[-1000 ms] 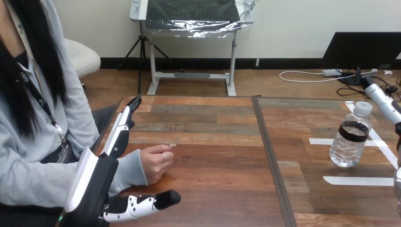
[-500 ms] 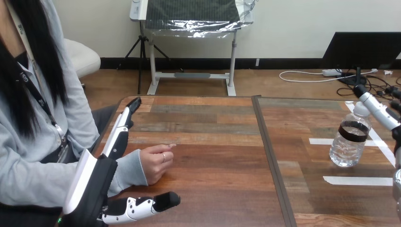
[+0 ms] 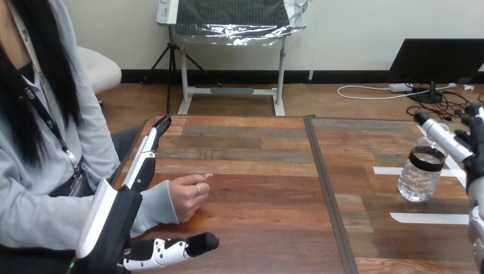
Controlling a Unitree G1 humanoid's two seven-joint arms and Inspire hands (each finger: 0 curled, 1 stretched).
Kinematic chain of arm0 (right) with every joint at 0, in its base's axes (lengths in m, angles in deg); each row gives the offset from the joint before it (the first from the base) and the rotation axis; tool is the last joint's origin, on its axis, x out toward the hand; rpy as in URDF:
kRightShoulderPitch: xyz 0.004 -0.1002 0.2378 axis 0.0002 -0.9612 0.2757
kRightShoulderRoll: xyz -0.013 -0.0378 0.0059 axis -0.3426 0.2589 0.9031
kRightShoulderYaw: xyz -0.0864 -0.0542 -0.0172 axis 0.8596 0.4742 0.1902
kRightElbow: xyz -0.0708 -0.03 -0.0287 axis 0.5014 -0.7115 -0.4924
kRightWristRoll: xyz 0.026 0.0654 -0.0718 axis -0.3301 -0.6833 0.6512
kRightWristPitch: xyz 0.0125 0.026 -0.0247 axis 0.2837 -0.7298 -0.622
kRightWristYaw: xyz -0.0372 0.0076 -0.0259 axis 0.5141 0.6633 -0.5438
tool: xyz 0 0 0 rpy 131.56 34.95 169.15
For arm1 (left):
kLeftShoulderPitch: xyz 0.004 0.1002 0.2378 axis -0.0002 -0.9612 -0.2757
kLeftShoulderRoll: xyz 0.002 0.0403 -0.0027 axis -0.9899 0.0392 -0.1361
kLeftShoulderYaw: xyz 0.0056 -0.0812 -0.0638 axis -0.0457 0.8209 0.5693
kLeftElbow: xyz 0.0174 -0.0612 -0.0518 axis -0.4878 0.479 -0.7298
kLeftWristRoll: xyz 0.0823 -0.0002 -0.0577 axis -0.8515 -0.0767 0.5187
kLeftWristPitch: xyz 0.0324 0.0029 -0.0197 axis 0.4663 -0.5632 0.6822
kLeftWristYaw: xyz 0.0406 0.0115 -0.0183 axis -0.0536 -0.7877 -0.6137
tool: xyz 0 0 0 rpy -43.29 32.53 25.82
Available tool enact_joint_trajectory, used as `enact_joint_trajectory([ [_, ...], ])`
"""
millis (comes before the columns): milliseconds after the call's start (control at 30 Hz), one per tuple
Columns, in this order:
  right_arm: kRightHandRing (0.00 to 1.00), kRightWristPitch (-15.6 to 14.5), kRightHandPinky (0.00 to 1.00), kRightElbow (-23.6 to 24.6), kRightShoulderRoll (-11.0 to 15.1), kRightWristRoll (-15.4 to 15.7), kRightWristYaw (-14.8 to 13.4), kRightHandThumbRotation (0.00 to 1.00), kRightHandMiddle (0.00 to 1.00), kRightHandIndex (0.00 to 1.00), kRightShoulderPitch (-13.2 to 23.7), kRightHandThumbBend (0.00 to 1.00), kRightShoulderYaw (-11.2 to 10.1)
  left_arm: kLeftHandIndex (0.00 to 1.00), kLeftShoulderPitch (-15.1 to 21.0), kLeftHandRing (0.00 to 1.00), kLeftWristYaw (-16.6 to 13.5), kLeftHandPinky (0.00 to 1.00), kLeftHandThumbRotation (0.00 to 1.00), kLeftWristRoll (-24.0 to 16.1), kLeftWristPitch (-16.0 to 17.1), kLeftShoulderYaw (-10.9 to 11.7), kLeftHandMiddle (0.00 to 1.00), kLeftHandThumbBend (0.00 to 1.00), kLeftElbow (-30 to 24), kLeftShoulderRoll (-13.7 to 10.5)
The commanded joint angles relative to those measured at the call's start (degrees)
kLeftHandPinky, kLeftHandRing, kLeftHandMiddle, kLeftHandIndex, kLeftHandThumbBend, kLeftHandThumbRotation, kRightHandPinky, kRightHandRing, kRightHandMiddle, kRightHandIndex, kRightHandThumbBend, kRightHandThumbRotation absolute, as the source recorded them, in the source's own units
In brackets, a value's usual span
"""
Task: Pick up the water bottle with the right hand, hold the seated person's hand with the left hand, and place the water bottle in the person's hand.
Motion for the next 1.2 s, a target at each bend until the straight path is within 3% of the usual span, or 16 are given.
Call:
enact_joint_trajectory([
  [0,0.93,-0.81,0.88,0.22,-0.77,-0.02,-0.08,0.45,0.96,1.0,4.07,0.84,0.14,1.0,1.04,1.0,0.38,0.98,0.66,2.06,0.83,0.57,1.0,1.0,-3.19,0.22],
  [433,0.91,-3.25,0.83,0.48,-1.25,0.7,-0.57,0.41,0.95,0.99,4.0,0.82,1.05,1.0,0.77,1.0,1.28,0.98,0.63,3.75,1.32,0.44,1.0,1.0,-3.69,0.54],
  [1167,0.85,-7.79,0.75,0.36,-1.18,3.38,-1.57,0.44,0.91,0.97,4.36,0.89,3.69,1.0,0.39,1.0,2.77,0.96,0.63,5.52,2.47,0.5,1.0,1.0,-4.44,0.91],
])
